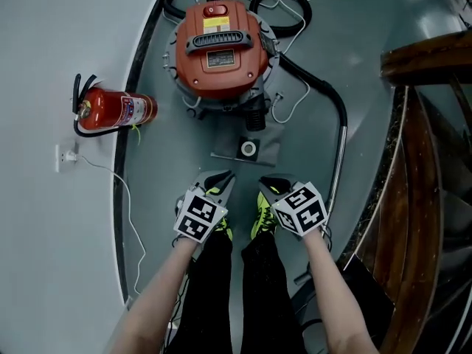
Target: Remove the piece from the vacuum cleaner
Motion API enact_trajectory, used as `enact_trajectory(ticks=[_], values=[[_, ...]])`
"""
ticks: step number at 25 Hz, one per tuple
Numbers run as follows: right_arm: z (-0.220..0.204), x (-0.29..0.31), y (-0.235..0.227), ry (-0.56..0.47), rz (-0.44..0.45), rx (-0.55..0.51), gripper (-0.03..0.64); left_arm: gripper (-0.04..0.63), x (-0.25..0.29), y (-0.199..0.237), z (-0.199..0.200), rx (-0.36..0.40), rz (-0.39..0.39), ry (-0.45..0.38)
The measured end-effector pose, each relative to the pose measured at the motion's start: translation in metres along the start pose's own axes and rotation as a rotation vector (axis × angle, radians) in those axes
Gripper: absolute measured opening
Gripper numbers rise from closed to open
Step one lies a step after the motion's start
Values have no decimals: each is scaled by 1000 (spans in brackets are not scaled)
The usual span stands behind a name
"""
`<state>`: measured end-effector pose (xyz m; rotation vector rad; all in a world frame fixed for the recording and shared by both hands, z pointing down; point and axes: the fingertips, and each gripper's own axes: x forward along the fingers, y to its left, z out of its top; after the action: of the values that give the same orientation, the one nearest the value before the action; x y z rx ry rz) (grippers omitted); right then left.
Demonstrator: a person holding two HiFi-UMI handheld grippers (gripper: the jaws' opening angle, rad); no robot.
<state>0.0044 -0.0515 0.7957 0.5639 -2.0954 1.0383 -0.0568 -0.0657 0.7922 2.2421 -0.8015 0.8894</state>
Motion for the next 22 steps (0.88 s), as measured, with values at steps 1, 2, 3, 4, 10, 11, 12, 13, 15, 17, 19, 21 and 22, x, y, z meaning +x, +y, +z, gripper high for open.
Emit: enact_trajectory(ticks=[1,2,3,4,10,11,12,13,15,17,19,21,22], values=[[0,-4,3,1,3,8,35,37,-4,-2,-1,-8,0,10],[1,-8,6,2,4,14,32,34,-8,-3,-1,-8,-3,20],[3,-12,9,1,3,18,31,31,-12,-5,-1,-5,-7,28],[4,-16,11,1,0,24,29,26,-15,-7,0,-8,-12,36],[6,-45,43,12,13,99,29,11,-51,-24,-6,-46,-44,111],[8,-50,47,12,15,109,29,11,-58,-27,-6,-44,-49,122],[9,-56,50,11,19,121,29,11,-64,-29,-5,-47,-55,130],[11,-63,53,8,22,136,29,11,-71,-32,-3,-54,-64,136],[18,-76,59,-5,23,162,29,11,-85,-37,2,-62,-87,145],[24,-90,66,-14,17,171,29,11,-100,-41,10,-44,-105,160],[29,-103,73,-11,15,169,29,11,-115,-47,22,-18,-123,171],[34,-116,81,-7,11,165,29,11,-127,-55,32,-12,-156,173],[37,-122,84,-9,9,166,29,11,-132,-59,36,-16,-175,171]])
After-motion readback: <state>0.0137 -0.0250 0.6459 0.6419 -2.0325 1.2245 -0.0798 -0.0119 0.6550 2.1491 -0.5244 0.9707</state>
